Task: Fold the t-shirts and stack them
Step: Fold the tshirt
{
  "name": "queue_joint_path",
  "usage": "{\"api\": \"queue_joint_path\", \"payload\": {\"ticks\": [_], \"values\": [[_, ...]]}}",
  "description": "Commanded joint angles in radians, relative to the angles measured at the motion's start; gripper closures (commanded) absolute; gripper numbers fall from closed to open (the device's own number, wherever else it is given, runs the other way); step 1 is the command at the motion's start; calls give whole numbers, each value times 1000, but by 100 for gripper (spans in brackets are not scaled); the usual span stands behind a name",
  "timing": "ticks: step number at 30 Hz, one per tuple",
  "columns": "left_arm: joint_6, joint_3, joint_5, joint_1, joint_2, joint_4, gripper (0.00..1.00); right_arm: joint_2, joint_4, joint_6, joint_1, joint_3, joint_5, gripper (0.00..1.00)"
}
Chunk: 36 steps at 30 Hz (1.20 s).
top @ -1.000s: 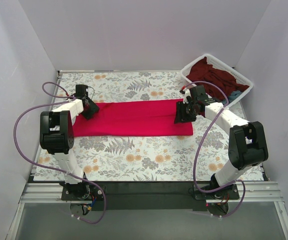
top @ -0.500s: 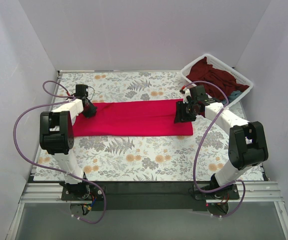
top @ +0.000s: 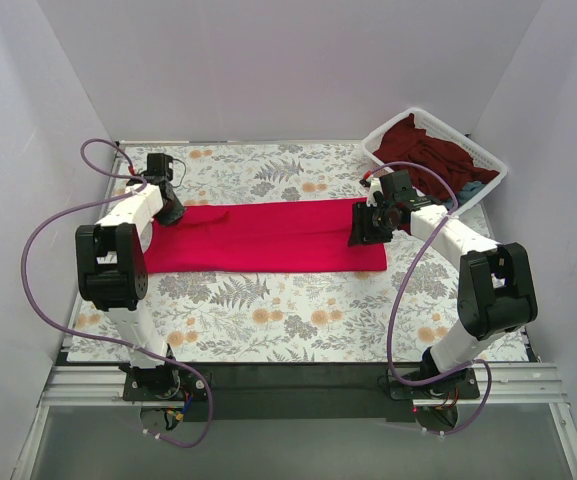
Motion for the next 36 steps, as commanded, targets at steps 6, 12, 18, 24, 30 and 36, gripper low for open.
{"api": "queue_joint_path", "payload": {"ticks": [6,12,18,24,30,36], "values": [[31,57,-88,2,26,-84,100,-7,23,-13,3,0,-19,45],[31,57,-108,2,64,-82,98,-10,23,-15,3,-6,-20,45],[22,94,-125,2,92,-51,94,-8,24,-16,3,-7,-20,45],[15,128,-95,2,110,14,85,-10,23,-18,4,-9,-19,45],[15,135,-92,2,106,19,59,-16,24,-18,3,-12,-14,45],[-33,82,-99,-30,-12,19,48,-13,23,-16,3,-9,-16,45]]}}
